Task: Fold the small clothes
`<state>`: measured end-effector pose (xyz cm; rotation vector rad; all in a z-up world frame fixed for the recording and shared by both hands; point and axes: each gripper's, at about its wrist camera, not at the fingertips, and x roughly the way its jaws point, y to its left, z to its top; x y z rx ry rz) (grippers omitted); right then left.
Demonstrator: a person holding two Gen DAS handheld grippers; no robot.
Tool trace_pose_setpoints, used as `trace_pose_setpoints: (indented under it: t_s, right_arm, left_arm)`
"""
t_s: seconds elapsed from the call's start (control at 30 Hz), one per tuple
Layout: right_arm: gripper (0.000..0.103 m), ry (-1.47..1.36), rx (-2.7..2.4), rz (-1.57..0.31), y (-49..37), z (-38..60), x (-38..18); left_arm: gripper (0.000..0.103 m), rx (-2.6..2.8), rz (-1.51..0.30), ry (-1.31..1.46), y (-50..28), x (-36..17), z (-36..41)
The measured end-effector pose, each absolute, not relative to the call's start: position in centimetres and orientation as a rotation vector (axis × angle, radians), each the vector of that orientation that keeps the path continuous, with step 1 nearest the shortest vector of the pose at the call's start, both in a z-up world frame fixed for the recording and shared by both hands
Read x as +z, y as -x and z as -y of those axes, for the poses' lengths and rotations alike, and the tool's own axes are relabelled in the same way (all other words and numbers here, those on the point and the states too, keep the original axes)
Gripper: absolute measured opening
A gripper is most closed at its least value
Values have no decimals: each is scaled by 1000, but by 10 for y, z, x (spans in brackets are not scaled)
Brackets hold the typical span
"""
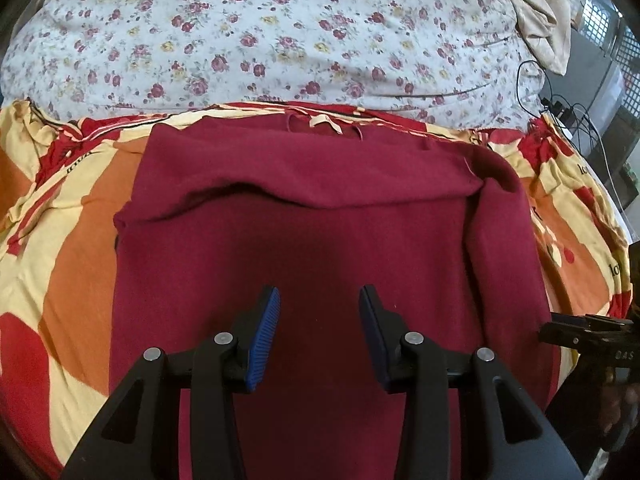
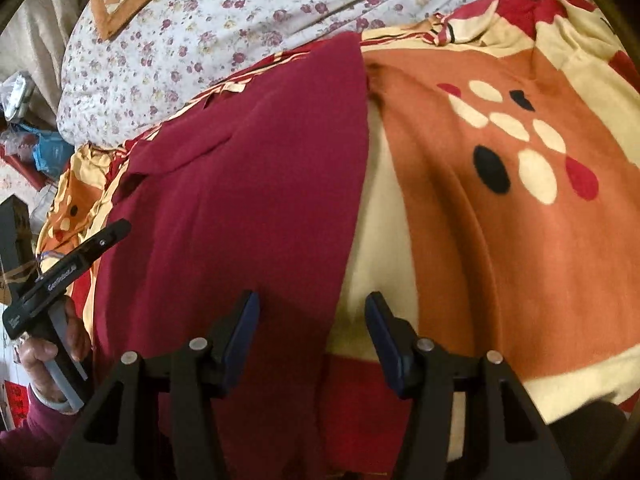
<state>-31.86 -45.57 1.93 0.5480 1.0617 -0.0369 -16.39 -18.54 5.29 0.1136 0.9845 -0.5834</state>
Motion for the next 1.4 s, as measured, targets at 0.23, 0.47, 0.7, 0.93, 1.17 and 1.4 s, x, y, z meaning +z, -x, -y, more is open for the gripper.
trace_pose_setpoints:
  t_s: [0.23,0.47,0.7,0.93,1.17,1.4]
  right_arm:
    - [16,-429,60,-1000,313,427,45]
    - [15,-427,193,-942,270,399,69]
    - [22,-685,279,-984,213,391,25]
    - [46,-554,292,-972,242,380,46]
    - [54,-530,210,-971,274,405,48]
    - [55,-608,163,-971,285,429,38]
  left_arm:
    - [32,-581,-982,-105,169,56,179]
    - [32,-584,-986,-32,168,68,157]
    - [32,-627,-1004,11,180,78,144]
    - [34,-666,-1009,1,192,75,137]
    - [34,-700,-1100,-27,213,52,141]
    - [34,-672,-1134,-37,224,35,152]
